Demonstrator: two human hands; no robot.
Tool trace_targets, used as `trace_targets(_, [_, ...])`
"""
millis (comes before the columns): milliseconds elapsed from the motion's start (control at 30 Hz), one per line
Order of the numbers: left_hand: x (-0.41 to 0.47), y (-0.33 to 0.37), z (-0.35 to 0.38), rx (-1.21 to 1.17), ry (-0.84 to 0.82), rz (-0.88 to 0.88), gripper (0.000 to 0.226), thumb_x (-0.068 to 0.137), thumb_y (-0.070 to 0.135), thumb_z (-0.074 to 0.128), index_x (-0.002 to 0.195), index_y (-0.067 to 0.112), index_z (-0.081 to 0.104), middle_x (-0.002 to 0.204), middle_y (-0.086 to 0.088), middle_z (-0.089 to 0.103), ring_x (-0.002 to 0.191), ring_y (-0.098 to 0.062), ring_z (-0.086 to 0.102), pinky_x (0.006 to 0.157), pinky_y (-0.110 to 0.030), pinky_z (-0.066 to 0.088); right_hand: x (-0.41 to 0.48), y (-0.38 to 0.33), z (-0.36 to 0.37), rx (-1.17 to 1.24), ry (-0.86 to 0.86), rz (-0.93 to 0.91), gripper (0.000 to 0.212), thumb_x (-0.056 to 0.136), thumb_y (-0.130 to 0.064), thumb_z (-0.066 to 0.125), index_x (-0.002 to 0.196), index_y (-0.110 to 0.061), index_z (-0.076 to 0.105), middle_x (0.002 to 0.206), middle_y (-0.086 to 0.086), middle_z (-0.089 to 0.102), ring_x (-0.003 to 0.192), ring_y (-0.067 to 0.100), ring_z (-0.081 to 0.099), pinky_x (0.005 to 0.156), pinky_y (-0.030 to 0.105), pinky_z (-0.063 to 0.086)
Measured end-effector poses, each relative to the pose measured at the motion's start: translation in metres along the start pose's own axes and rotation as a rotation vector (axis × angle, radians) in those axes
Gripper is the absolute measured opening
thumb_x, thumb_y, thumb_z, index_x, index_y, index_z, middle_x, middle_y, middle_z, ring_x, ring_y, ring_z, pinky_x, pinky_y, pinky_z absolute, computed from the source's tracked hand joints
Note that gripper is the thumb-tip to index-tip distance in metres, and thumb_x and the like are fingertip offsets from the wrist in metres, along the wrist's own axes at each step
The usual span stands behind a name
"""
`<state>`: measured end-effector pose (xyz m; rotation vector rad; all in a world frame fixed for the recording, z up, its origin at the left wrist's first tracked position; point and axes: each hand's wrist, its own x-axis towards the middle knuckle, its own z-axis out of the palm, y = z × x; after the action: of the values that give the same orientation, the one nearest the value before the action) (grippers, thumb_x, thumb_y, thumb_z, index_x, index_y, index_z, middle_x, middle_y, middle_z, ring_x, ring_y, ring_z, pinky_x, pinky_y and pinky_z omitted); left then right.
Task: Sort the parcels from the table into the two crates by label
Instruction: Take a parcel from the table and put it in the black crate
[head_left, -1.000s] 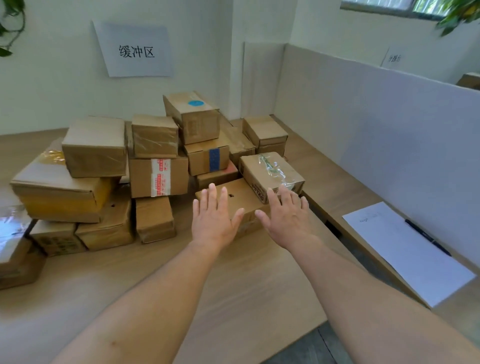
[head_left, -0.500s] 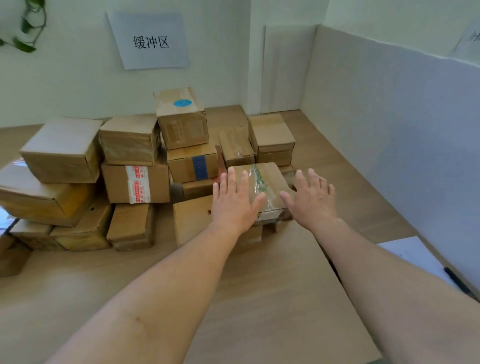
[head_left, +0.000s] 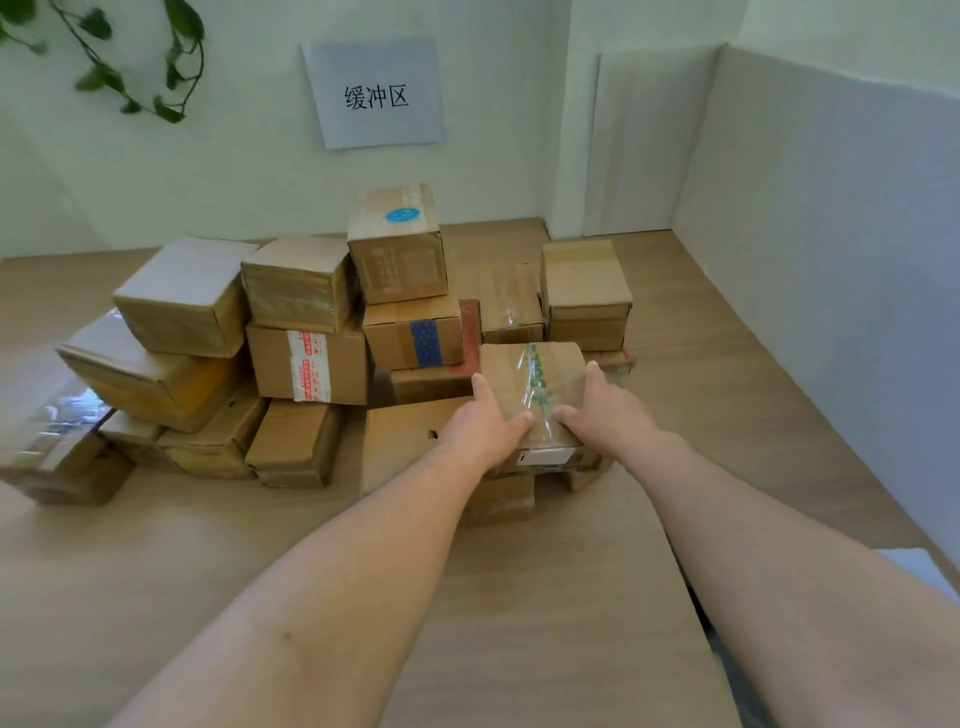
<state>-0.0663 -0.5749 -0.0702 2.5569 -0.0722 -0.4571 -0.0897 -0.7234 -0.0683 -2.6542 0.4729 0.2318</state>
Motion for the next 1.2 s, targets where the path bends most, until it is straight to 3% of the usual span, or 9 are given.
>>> trace_targets(300, [-0.015, -0.01, -0.021, -0.155, 0.12, -0.018, 0.102, 0.09, 0.036, 0.066, 0.154, 0.022, -0.013, 0.143, -0.009, 0.047, 0.124, -0.024, 0.051, 0.096, -0.035, 0.046, -0.003, -0.018, -0.006, 0.012, 0.066, -0.115, 0.093, 0.09, -0.044, 0.061, 0.154, -0.01, 0.001, 0.138, 0.012, 0.051, 0.121, 0.029, 0.053, 0.087, 0.038, 0.046])
trace_targets(467, [-0.025, -0.032, -0.043, -0.176, 0.195, -0.049, 0.105, 0.088, 0.031, 0.07, 0.154, 0.021, -0.011, 0.148, -0.008, 0.042, 0.125, -0.025, 0.05, 0.094, -0.037, 0.049, -0.011, -0.046, -0.001, 0.025, 0.106, -0.191, 0.088, 0.092, -0.043, 0.059, 0.154, -0.011, 0.006, 0.138, 0.01, 0.051, 0.119, 0.026, 0.054, 0.079, 0.033, 0.045])
trace_targets(867, [-0.069, -0.136, -0.097, -0.204, 0.377, -0.197, 0.106, 0.088, 0.031, 0.069, 0.154, 0.022, -0.012, 0.158, -0.006, 0.018, 0.132, -0.027, 0.042, 0.094, -0.038, 0.047, -0.049, -0.156, 0.048, 0.128, 0.073, -0.294, 0.085, 0.091, -0.05, 0.057, 0.153, -0.011, 0.016, 0.144, 0.01, 0.046, 0.127, 0.028, 0.05, 0.095, 0.041, 0.05])
trace_targets(967, [-0.086, -0.173, -0.115, -0.215, 0.412, -0.253, 0.103, 0.088, 0.03, 0.069, 0.154, 0.021, -0.01, 0.156, -0.007, 0.017, 0.131, -0.028, 0.042, 0.096, -0.037, 0.046, -0.067, -0.194, 0.07, 0.163, 0.063, -0.318, 0.079, 0.088, -0.052, 0.06, 0.149, -0.013, 0.028, 0.137, 0.008, 0.053, 0.12, 0.026, 0.055, 0.091, 0.041, 0.053])
trace_targets(1100, [-0.113, -0.226, -0.137, -0.257, 0.445, -0.344, 0.094, 0.088, 0.029, 0.069, 0.155, 0.019, 0.003, 0.149, -0.009, 0.023, 0.128, -0.028, 0.044, 0.094, -0.038, 0.048, -0.095, -0.243, 0.102, 0.205, -0.004, -0.353, 0.066, 0.089, -0.053, 0.059, 0.139, -0.015, 0.041, 0.123, 0.004, 0.059, 0.105, 0.021, 0.06, 0.077, 0.033, 0.054])
trace_targets(1200, [-0.138, -0.267, -0.152, -0.27, 0.472, -0.384, 0.078, 0.086, 0.029, 0.069, 0.147, 0.016, 0.022, 0.14, -0.009, 0.032, 0.121, -0.029, 0.049, 0.088, -0.038, 0.048, -0.118, -0.279, 0.124, 0.221, -0.095, -0.39, 0.067, 0.088, -0.058, 0.058, 0.137, -0.015, 0.044, 0.126, 0.005, 0.057, 0.11, 0.023, 0.059, 0.084, 0.036, 0.055])
